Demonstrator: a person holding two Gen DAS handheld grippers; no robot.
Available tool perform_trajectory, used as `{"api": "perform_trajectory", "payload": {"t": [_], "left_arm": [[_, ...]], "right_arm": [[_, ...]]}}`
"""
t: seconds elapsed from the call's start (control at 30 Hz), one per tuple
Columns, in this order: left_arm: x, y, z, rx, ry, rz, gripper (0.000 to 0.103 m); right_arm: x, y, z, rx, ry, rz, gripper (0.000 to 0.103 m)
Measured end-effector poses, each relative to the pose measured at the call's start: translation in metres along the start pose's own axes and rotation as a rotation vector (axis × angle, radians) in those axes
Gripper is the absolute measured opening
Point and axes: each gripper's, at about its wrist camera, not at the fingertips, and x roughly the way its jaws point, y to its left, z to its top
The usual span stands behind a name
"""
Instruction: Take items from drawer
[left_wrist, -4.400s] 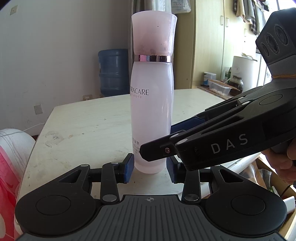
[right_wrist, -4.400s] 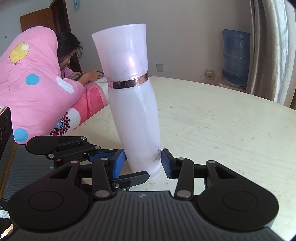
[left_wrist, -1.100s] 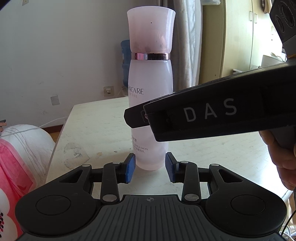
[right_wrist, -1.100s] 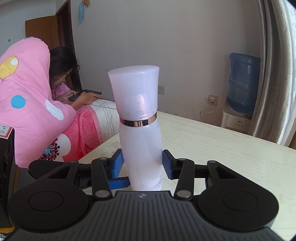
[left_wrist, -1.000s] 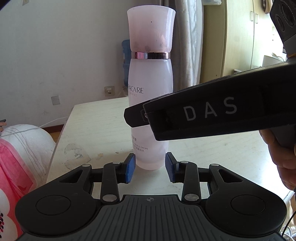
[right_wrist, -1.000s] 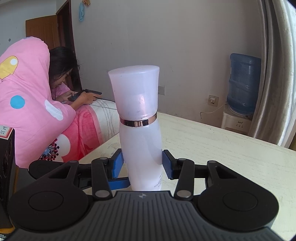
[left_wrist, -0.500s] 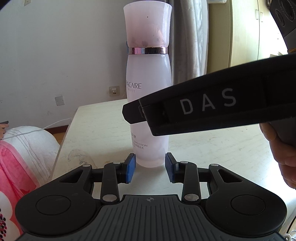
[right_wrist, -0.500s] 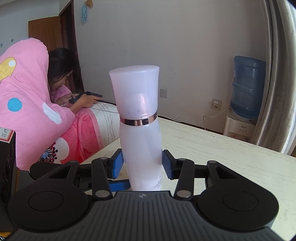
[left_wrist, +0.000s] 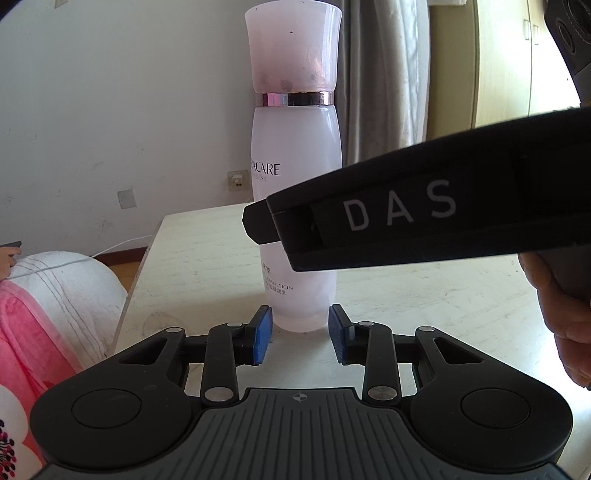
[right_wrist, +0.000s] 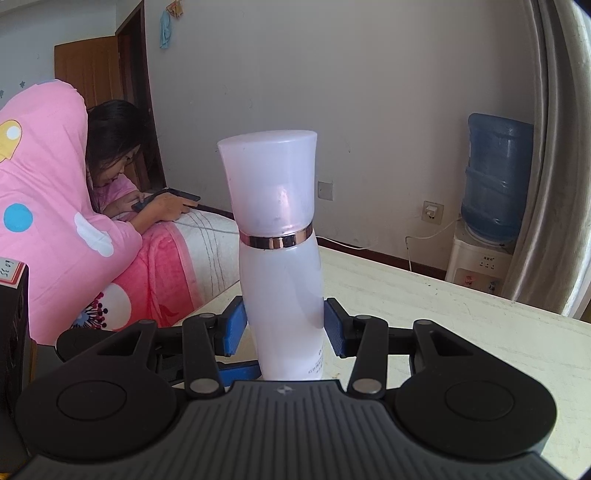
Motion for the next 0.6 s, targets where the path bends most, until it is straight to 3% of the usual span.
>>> {"api": "perform_trajectory", "payload": {"t": [0.6], "left_arm": [[0.01,0.018,0.013,-0.067,0.044,0.032,0.034]], "right_arm": [[0.024,0.001,0.01,0.008,-0.016,-0.005,0.046]]}}
